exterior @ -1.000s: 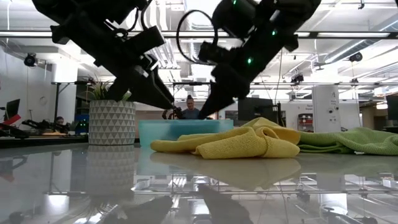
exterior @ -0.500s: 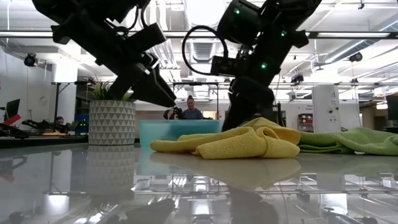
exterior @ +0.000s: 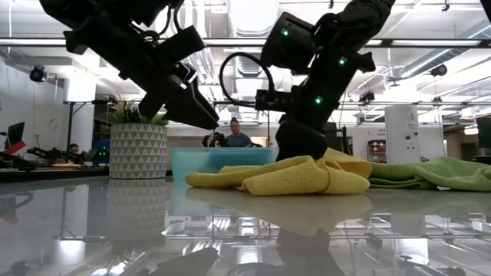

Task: Fold microfiber towels
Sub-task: Fold the yellow microfiber cloth

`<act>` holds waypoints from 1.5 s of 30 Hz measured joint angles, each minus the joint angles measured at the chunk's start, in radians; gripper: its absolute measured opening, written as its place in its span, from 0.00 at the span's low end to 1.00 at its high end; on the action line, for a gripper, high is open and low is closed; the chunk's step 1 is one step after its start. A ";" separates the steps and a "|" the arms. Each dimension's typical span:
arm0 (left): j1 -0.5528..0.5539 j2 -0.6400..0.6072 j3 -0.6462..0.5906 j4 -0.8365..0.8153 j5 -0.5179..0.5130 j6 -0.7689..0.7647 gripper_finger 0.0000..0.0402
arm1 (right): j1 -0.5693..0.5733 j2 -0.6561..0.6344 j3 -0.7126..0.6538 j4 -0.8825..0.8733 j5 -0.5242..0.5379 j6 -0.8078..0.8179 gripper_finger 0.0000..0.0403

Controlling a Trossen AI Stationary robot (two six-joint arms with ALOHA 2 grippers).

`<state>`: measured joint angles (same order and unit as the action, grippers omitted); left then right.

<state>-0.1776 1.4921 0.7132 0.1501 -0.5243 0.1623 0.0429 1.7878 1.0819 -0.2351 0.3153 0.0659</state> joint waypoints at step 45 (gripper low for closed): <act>0.003 0.000 -0.047 0.027 0.072 -0.073 0.34 | 0.051 -0.269 0.044 -0.024 -0.136 0.005 0.02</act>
<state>-0.1748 1.4921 0.6659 0.1774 -0.4518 0.0890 0.0944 1.5183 1.1261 -0.2591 0.1797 0.0707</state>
